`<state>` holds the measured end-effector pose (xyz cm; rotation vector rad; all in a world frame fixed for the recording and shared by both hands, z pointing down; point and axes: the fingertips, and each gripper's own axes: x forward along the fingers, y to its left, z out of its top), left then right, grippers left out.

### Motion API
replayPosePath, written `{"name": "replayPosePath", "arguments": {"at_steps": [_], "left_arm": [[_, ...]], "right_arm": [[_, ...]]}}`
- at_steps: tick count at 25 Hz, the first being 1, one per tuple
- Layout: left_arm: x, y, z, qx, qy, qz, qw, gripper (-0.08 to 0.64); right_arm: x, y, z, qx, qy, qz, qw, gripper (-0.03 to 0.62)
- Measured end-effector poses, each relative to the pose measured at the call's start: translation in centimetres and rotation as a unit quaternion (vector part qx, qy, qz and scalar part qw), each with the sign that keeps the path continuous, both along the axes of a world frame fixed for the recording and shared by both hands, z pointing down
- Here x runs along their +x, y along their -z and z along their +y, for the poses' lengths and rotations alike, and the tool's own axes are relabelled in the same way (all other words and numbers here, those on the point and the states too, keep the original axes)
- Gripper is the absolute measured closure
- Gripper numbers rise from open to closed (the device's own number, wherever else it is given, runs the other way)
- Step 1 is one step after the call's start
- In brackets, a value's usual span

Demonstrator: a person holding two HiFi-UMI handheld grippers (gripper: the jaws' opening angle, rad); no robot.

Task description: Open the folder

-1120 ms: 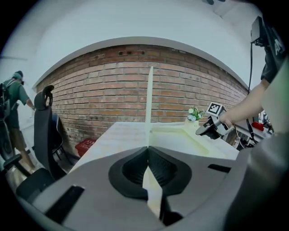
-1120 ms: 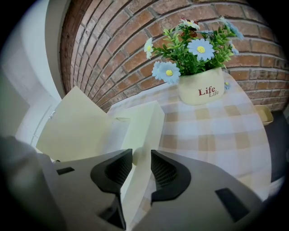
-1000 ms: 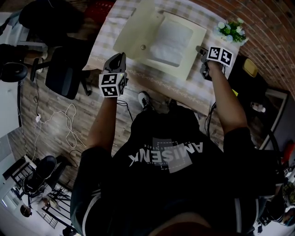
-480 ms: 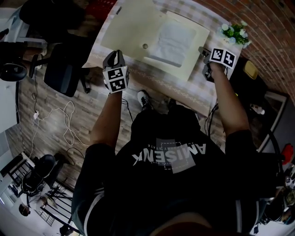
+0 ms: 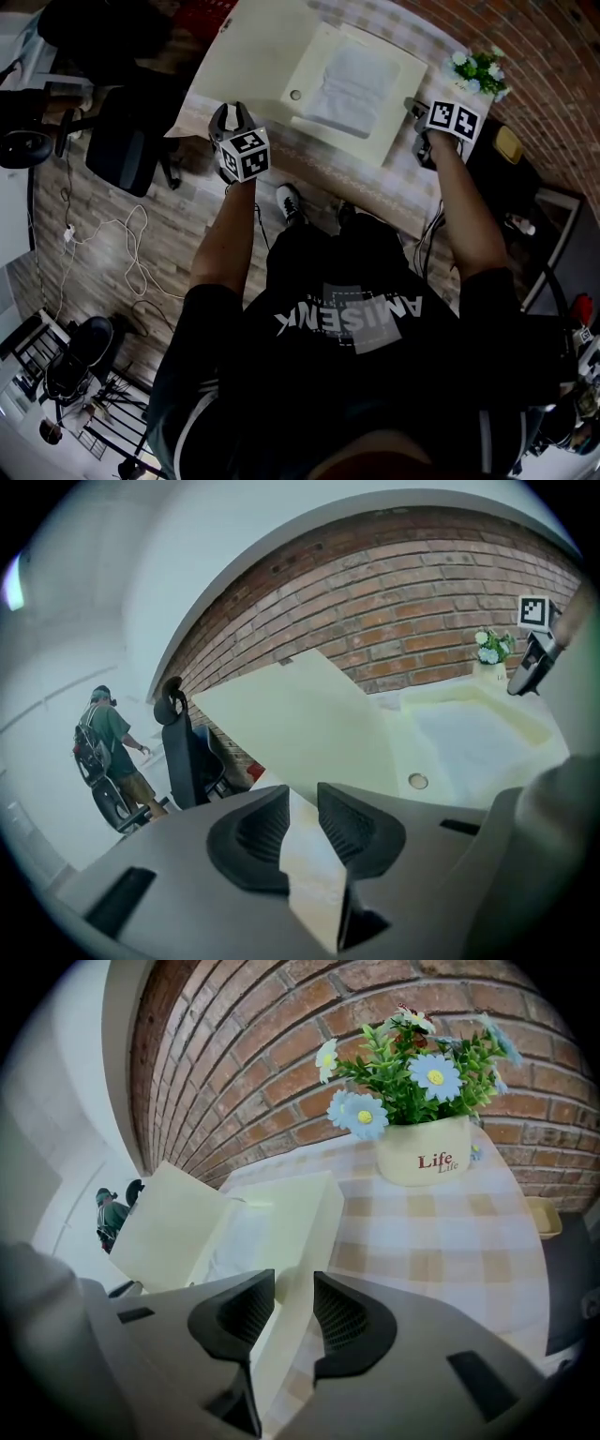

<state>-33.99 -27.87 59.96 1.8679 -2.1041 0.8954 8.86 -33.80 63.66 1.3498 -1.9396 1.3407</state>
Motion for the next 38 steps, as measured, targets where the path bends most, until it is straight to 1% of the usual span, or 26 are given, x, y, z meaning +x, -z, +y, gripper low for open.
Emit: {"name": "replayPosePath", "arguments": {"at_steps": [3,5,6,7,9,11,16,19,22,25,26,29,33,36,38], "left_arm": [[-0.6,-0.3,0.0,0.004,0.010,-0.012,0.9999,0.452],[-1.4,-0.5,0.0,0.001,0.020,-0.029,0.9994,0.411],[-1.8,-0.6,0.1,-0.001,0.023,-0.041,0.9989,0.393],[-2.1,-0.5,0.1,-0.003,0.024,-0.056,0.9981,0.390],[-2.6,-0.3,0.2,-0.004,0.018,-0.095,0.9953,0.383],[-2.8,0.1,0.2,-0.002,0.005,-0.136,0.9907,0.359],[-2.3,0.2,-0.2,-0.008,-0.045,-0.205,0.9777,0.360],[-1.9,0.7,-0.5,-0.027,-0.069,-0.235,0.9691,0.367],[-1.8,-0.1,-0.9,-0.059,-0.102,-0.256,0.9595,0.391],[-1.8,-2.7,-1.1,-0.094,-0.157,-0.266,0.9464,0.459],[-1.9,-3.4,-1.2,-0.102,-0.172,-0.265,0.9432,0.466],[-2.3,-4.5,-1.5,-0.121,-0.199,-0.240,0.9424,0.466],[-2.5,-6.0,-1.7,-0.159,-0.234,-0.220,0.9334,0.466],[-2.8,-7.2,-2.0,-0.190,-0.248,-0.187,0.9313,0.468],[-2.8,-8.2,-2.0,-0.212,-0.258,-0.170,0.9271,0.469]], "right_arm": [[0.0,-0.1,0.0,-0.001,-0.001,0.000,1.000,0.433],[0.0,-0.1,0.0,-0.001,0.000,0.001,1.000,0.433],[0.0,-0.1,0.0,-0.001,0.001,0.002,1.000,0.433],[0.0,-0.1,0.0,-0.002,0.001,0.004,1.000,0.433],[-0.1,0.0,0.1,-0.002,0.003,0.007,1.000,0.433],[-0.2,0.1,0.0,-0.001,0.004,0.009,1.000,0.433],[-0.2,0.0,0.0,0.000,0.006,0.011,1.000,0.434],[-0.1,-0.1,0.0,0.002,0.004,0.011,1.000,0.434],[-0.1,0.0,-0.1,0.002,0.002,0.011,1.000,0.434],[-0.1,-0.1,0.1,0.001,0.001,0.011,1.000,0.436],[-0.1,-0.1,0.1,0.001,0.001,0.011,1.000,0.436],[-0.2,-0.1,-0.1,0.001,0.001,0.012,1.000,0.436],[-0.2,-0.3,0.0,0.002,-0.001,0.013,1.000,0.437],[-0.2,-0.3,-0.1,0.003,-0.004,0.012,1.000,0.437],[-0.2,-0.4,0.0,0.003,-0.008,0.011,1.000,0.437]]}}
